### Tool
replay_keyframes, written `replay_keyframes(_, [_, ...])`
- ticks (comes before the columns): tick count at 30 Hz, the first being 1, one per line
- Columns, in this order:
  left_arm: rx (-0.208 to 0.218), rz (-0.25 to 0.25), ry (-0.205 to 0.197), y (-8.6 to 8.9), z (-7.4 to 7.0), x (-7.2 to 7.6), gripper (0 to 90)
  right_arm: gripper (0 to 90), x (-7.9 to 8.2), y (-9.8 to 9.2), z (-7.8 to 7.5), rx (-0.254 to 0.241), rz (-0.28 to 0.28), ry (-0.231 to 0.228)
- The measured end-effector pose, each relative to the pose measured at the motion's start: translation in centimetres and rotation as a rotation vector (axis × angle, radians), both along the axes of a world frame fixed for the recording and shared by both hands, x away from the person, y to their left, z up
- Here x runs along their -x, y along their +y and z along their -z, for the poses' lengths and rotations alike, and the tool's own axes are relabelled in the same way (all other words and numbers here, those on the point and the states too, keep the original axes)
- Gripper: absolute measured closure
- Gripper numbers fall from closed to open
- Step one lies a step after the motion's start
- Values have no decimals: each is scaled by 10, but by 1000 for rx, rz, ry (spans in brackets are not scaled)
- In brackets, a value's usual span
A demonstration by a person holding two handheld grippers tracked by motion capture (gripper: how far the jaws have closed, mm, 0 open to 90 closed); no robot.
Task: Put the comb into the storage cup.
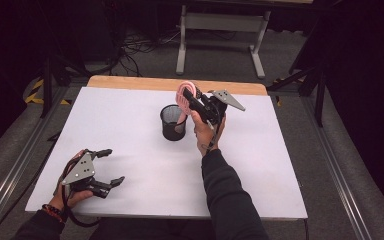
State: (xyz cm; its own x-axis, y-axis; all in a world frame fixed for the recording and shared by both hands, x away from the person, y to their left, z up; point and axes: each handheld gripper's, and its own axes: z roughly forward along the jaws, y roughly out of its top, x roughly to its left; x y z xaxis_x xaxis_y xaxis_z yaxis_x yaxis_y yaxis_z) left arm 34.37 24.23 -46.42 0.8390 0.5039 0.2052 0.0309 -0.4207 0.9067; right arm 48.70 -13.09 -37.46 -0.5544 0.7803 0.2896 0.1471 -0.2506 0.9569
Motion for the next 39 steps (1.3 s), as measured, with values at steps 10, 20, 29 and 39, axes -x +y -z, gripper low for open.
replay_keyframes(10, [-7,6,2,-1,1,0,68,458,-2,-1,3,9,12,36])
replay_keyframes(20, [-3,-2,-1,0,0,0,67,344,4,6,-7,135,52,-4])
replay_keyframes(29, [0,-5,-1,0,0,0,67,297,3,5,-8,160,63,1])
replay_keyframes(39, [-12,2,5,-1,1,-1,65,214,10,5,-16,254,115,-42])
